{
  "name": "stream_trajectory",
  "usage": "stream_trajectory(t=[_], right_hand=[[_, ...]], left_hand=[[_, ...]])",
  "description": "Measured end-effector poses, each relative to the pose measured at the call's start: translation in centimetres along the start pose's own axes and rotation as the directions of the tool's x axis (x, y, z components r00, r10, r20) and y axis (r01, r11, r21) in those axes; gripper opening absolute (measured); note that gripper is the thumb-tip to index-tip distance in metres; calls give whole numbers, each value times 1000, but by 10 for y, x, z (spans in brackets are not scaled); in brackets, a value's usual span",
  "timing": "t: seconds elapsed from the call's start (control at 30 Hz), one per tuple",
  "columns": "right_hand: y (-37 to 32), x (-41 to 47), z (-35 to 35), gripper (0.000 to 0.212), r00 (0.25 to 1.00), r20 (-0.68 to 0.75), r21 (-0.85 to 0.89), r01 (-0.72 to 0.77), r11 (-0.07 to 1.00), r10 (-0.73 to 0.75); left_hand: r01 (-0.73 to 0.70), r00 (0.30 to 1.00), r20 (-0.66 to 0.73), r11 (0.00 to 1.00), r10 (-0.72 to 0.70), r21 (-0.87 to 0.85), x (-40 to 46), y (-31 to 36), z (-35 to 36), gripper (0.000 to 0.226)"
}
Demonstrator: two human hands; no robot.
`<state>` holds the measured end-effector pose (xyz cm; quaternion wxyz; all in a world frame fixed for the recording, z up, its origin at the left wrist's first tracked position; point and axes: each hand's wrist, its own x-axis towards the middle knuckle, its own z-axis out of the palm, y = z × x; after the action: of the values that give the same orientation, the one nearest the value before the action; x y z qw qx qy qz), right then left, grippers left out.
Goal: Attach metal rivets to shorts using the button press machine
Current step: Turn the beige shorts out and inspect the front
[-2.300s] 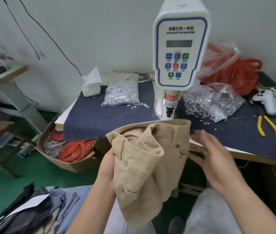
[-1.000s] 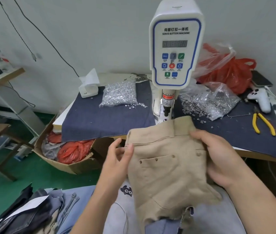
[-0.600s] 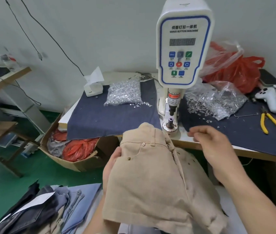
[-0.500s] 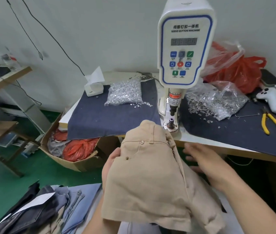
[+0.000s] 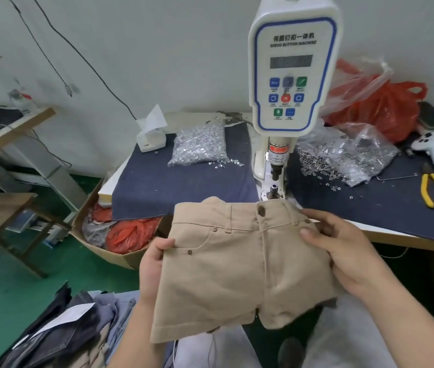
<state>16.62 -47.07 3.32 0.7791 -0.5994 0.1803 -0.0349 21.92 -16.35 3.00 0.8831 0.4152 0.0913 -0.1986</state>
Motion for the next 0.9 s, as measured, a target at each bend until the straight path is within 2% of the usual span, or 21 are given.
stream_trajectory(t=[0.07, 0.1, 0.2, 0.27, 0.33, 0.37, 0.47, 0.5, 0.57, 0.63, 0.7, 0.77, 0.83, 0.9], right_hand=[[-3, -3, -2, 40, 997, -25, -104, 64, 992, -67], [-6, -4, -3, 38, 994, -43, -149, 97, 984, -104], [-12, -6, -17, 38, 988, -28, -205, 144, 968, -152], [-13, -4, -28, 33, 991, 0, -369, 122, 921, -131], [-13, -3, -34, 29, 992, 12, -583, 112, 805, -129], [-14, -2, -34, 28, 990, -6, -623, 108, 775, -143], [-18, 2, -25, 26, 970, -68, -608, 143, 781, -231], [-21, 5, -20, 22, 969, -40, -622, 168, 765, -245], [-25, 8, -6, 17, 972, 155, -606, 233, 761, -175], [-29, 8, 13, 42, 916, 399, -553, 276, 786, -40], [-29, 10, 23, 55, 879, 476, -581, 309, 753, 6], [-31, 17, 23, 49, 913, 404, -682, 345, 645, -60], [-35, 21, 19, 36, 948, 295, -799, 315, 512, -122], [-37, 21, 18, 20, 942, 262, -821, 332, 464, -211]], left_hand=[[74, 994, 84, 997, -73, -12, -5, 1, 3, 34], [116, 991, 71, 993, -115, -9, -5, 0, 1, 33], [231, 971, 47, 970, -234, 72, -7, 1, 4, 47], [190, 982, -29, 960, -188, 207, -7, 3, 7, 44], [138, 990, -31, 941, -135, 308, -5, 4, 13, 38], [112, 993, -11, 930, -115, 351, -3, 4, 18, 36], [68, 992, 65, 880, -112, 470, -2, 4, 40, 34], [64, 988, 90, 860, -126, 507, -1, 3, 47, 33], [66, 976, 134, 820, -172, 568, 1, 1, 63, 33], [53, 967, 166, 791, -193, 609, 5, 0, 74, 35], [55, 969, 154, 779, -192, 624, 9, 3, 81, 38], [58, 979, 114, 762, -171, 644, 12, 10, 82, 38], [54, 988, 68, 736, -135, 675, 16, 17, 77, 34], [57, 991, 49, 740, -121, 670, 17, 18, 72, 32]])
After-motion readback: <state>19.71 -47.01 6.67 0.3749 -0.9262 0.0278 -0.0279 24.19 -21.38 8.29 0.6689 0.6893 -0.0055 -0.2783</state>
